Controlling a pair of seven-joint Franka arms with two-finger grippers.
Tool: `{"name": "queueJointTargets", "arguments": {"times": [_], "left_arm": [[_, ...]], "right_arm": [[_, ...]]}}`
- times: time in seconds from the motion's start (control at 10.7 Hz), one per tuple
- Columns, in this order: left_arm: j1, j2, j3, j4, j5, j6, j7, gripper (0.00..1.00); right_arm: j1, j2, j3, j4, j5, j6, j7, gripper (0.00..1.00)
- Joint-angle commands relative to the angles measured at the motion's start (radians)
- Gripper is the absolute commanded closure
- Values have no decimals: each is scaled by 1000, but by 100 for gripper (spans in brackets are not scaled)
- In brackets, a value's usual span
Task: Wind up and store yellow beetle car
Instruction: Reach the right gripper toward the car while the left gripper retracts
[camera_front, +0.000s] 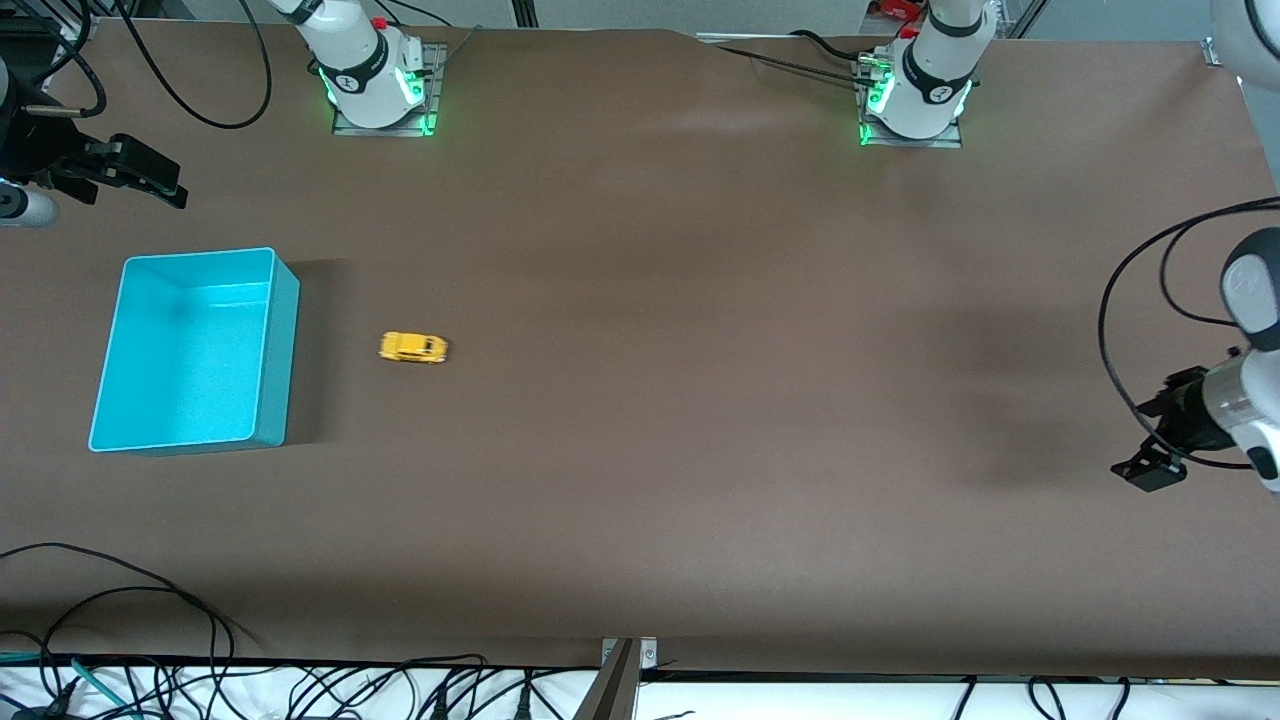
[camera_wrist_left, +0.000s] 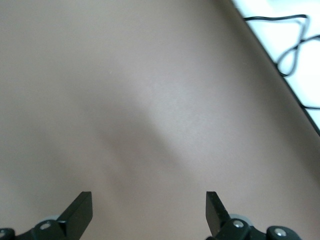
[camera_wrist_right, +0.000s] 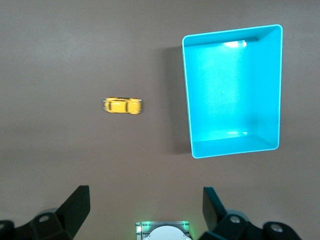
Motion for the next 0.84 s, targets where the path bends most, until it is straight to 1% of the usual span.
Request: {"name": "queueJointTargets", "arguments": {"times": [0.0,0.19,0.28,0.38,0.56,0.75], "left_arm": [[2,-76,-16,-5,8,-25,163,0],[0,-122,-33,-5,20,-63,317,0],[-1,-151,-33,7,16,-92,378,0],[-1,-157,-39,28,11,-127,420,0],[0,-159,-71,114,-19,-187,437,0],[0,-177,-82,126,-46,-262,445,0]], "right_arm": [[-1,22,3,-3,18,-2,12,0],[-1,59,3,-9,18,15,76,0],[-3,79,3,-10,18,33,121,0],[-3,98,1,-23,15,44,168,0],[-7,99,-2,-134,6,133,282,0],[-7,93,-3,-266,-11,254,414,0]]}}
